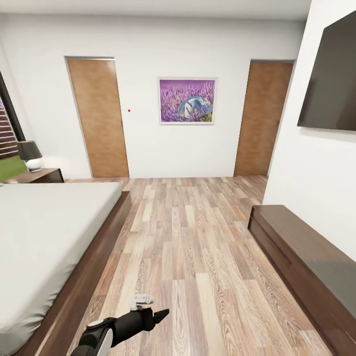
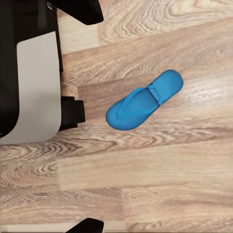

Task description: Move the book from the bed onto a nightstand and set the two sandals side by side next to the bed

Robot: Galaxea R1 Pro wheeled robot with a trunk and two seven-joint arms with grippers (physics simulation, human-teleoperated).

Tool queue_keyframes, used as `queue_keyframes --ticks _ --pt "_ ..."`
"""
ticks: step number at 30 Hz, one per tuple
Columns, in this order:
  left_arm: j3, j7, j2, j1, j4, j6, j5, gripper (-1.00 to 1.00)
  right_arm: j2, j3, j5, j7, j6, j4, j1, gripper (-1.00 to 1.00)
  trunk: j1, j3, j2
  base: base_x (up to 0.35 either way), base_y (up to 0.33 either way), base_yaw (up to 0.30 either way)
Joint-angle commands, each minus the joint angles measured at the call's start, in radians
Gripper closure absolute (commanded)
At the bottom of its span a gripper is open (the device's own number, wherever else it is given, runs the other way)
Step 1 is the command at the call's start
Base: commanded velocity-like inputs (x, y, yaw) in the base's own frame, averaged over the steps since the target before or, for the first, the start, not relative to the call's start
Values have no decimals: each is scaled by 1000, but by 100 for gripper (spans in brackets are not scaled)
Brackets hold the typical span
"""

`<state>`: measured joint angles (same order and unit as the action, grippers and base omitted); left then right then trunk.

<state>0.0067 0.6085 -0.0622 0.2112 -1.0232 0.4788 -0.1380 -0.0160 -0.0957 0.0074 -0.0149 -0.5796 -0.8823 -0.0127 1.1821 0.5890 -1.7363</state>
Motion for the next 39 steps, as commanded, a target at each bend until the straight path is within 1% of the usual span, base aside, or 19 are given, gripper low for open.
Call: queue_keyframes --ticks 1,2,5,6,8,13,15,20,21,23,24,26,27,32,39 --pt "1 0 0 1 -3 8 -8 -100 0 0 0 -1 -27 -21 0 -100 4 4 -8 0 0 0" --pt "1 0 0 1 -4 8 -8 -100 1 0 0 -1 -47 -37 0 -100 8 7 -15 0 0 0" --pt "2 0 1 1 -10 9 -8 -100 4 1 0 -1 -167 -136 3 -100 19 17 -36 0 0 0" --pt "2 0 1 1 -11 9 -8 -100 4 1 0 -1 -180 -148 6 -100 23 20 -43 0 0 0" --pt "2 0 1 1 -11 9 -9 -100 5 1 -1 -1 -188 -155 15 -100 31 26 -57 0 0 0" --pt "3 0 1 1 -13 9 -9 -100 5 2 -1 -2 -216 -166 84 -100 50 42 -92 0 0 0" --pt "4 0 1 1 -14 9 -11 -100 6 3 0 -2 -226 -167 97 -100 58 48 -106 0 0 0" --pt "3 0 1 1 -37 10 -37 -100 8 6 1 -2 -260 -168 118 -100 77 64 -141 0 0 0" --pt "3 0 1 1 -41 10 -47 -100 9 7 1 -2 -266 -168 132 -100 81 67 -148 0 0 0" --pt "3 0 1 1 -43 10 -56 -100 9 8 2 -2 -270 -168 157 -100 88 73 -162 0 0 0" --pt "3 0 1 1 -45 10 -61 -100 9 9 2 -2 -273 -168 188 -100 92 76 -169 0 0 0" --pt "3 0 1 1 -46 11 -66 -100 9 9 2 -2 -275 -168 224 -100 100 82 -183 0 0 0" --pt "3 0 1 1 -46 11 -67 -100 9 9 2 -1 -276 -168 232 -100 104 86 -190 0 0 0" --pt "4 0 2 1 -47 11 -71 -100 10 10 2 -2 -276 -166 259 -100 123 101 -225 0 0 0" --pt "4 0 2 1 -48 11 -72 -100 10 10 2 -2 -270 -165 265 -100 150 123 -274 0 0 0"
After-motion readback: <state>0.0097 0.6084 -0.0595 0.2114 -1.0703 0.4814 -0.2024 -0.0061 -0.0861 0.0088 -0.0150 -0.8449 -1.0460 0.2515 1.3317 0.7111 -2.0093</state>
